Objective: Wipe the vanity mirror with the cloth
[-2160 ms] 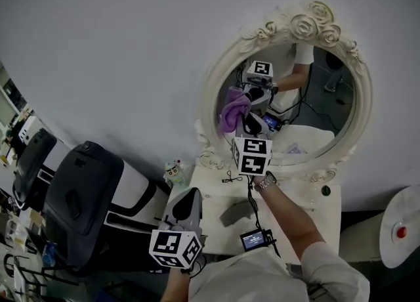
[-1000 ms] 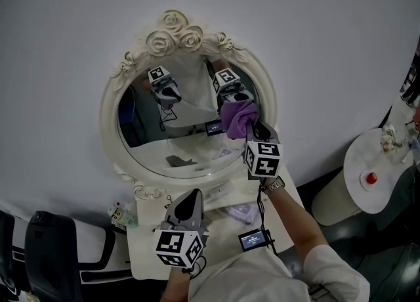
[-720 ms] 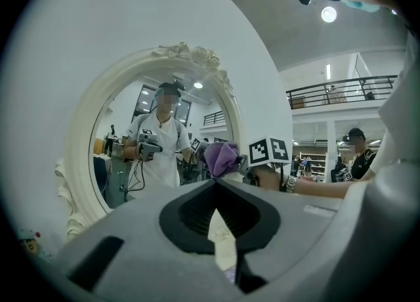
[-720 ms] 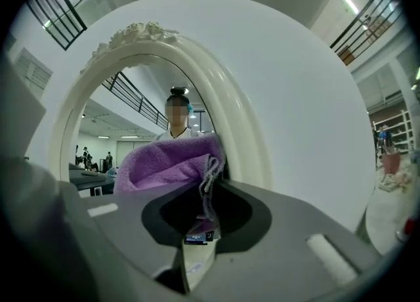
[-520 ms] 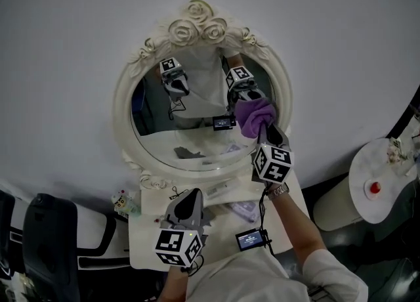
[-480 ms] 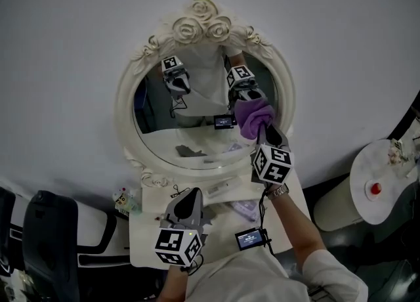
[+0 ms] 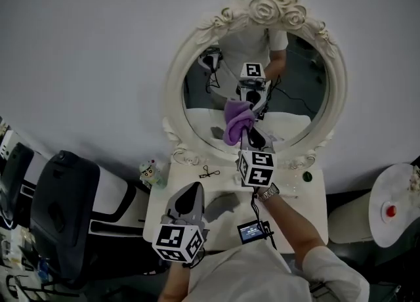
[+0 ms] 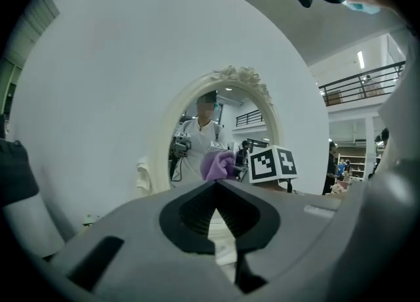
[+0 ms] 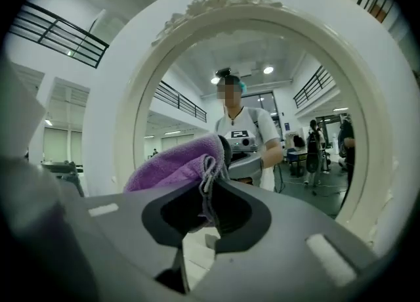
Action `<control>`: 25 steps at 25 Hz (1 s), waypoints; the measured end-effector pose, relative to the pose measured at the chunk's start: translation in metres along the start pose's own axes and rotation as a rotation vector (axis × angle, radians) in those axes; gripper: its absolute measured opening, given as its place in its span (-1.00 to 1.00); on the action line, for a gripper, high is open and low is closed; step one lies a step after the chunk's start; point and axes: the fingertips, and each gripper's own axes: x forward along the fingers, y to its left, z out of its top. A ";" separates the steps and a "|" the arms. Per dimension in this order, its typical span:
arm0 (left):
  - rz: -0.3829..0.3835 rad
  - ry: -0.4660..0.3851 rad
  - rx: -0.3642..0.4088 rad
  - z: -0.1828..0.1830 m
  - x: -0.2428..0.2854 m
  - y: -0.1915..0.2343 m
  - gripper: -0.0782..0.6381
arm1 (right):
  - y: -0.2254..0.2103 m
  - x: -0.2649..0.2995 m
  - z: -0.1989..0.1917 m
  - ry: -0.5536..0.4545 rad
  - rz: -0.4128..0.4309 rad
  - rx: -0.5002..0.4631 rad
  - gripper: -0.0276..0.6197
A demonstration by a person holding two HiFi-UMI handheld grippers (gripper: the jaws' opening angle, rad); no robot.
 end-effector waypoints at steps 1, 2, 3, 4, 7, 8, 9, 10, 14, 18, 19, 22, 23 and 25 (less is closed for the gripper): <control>0.024 -0.002 -0.008 -0.001 -0.006 0.008 -0.78 | 0.015 0.006 -0.007 0.017 0.026 -0.008 -0.74; 0.047 -0.005 -0.014 -0.002 -0.011 0.015 -0.78 | 0.030 0.012 -0.014 0.033 0.053 -0.015 -0.74; 0.068 -0.010 -0.019 -0.002 -0.017 0.022 -0.78 | 0.045 0.018 -0.020 0.046 0.079 -0.021 -0.74; 0.086 -0.016 -0.024 -0.001 -0.023 0.028 -0.78 | 0.059 0.024 -0.026 0.057 0.103 -0.027 -0.74; 0.123 -0.023 -0.030 -0.002 -0.036 0.040 -0.78 | 0.094 0.041 -0.039 0.084 0.160 -0.037 -0.74; 0.134 -0.022 -0.031 -0.004 -0.039 0.044 -0.78 | 0.103 0.045 -0.042 0.092 0.174 -0.038 -0.74; 0.145 -0.020 -0.032 -0.005 -0.041 0.047 -0.78 | 0.110 0.050 -0.044 0.096 0.185 -0.042 -0.74; 0.157 -0.017 -0.033 -0.006 -0.044 0.050 -0.78 | 0.117 0.053 -0.045 0.097 0.192 -0.050 -0.74; 0.189 -0.003 -0.035 -0.012 -0.047 0.060 -0.78 | 0.128 0.062 -0.048 0.082 0.197 -0.065 -0.74; 0.171 0.008 -0.026 -0.013 -0.039 0.060 -0.78 | 0.120 0.062 -0.048 0.069 0.181 -0.073 -0.74; 0.158 0.010 -0.022 -0.013 -0.035 0.058 -0.78 | 0.114 0.061 -0.048 0.073 0.172 -0.067 -0.74; 0.103 0.017 -0.012 -0.012 -0.020 0.046 -0.78 | 0.088 0.053 -0.050 0.088 0.138 -0.055 -0.74; 0.081 0.018 -0.011 -0.012 -0.014 0.040 -0.78 | 0.077 0.049 -0.050 0.090 0.124 -0.059 -0.73; 0.030 0.021 -0.012 -0.013 -0.001 0.027 -0.78 | 0.052 0.040 -0.052 0.095 0.083 -0.070 -0.73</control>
